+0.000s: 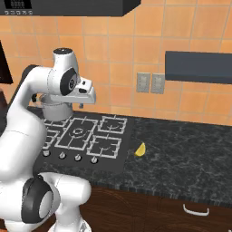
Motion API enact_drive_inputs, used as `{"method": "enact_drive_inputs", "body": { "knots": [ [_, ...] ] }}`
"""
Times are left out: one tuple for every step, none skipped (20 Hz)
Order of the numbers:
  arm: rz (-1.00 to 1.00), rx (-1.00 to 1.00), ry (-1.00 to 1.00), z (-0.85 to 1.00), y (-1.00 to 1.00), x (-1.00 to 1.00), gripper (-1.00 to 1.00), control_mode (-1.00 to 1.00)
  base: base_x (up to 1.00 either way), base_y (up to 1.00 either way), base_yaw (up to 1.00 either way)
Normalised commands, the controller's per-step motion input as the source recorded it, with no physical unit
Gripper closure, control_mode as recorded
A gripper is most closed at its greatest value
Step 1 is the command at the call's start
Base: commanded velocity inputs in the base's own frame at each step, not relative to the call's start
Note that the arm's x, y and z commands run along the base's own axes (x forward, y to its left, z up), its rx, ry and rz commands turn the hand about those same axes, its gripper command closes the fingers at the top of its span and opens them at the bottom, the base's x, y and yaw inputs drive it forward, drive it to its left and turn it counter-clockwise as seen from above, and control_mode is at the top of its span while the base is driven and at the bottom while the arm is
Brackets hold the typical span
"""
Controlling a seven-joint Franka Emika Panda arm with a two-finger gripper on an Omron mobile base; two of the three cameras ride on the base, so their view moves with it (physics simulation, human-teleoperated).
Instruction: Put the mushroom and lemon wedge in the pot. Retrieve the spatula and lightly stir the vegetables in the pot.
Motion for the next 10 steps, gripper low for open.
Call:
{"method": "enact_drive_inputs", "body": {
  "knots": [
    [0.0, 0.0, 0.0, 0.0, 0.0, -0.01, -1.0, -1.0, 0.0, 0.0, 0.0],
    [0.0, 0.0, 0.0, 0.0, 0.0, -0.28, -1.0, -1.0, 0.0, 0.0, 0.0],
    [0.0, 0.0, 0.0, 0.0, 0.0, -0.54, -1.0, -1.0, 0.0, 0.0, 0.0],
    [0.0, 0.0, 0.0, 0.0, 0.0, -0.88, -1.0, -1.0, 0.0, 0.0, 0.0],
    [0.0, -0.04, 0.0, -0.01, 0.0, -0.87, -1.0, -1.0, 0.0, 0.0, 0.0],
    [-0.05, -0.03, 0.0, 0.0, -0.14, -1.0, -1.0, -1.0, 0.0, 0.0, 0.0],
    [-0.13, -0.03, 0.0, -0.13, -0.39, -0.97, -1.0, -1.0, 0.0, 0.0, 0.0],
    [-0.07, -0.05, 0.0, -0.39, -0.45, -0.94, -1.0, -1.0, 0.0, 0.0, 0.0],
    [-0.1, -0.06, 0.04, -0.55, -0.75, -0.79, -1.0, -1.0, 0.0, 0.0, 0.0],
    [-0.1, -0.06, 0.03, -0.72, -0.89, -0.76, -1.0, -1.0, 0.0, 0.0, 0.0]
  ]
}}
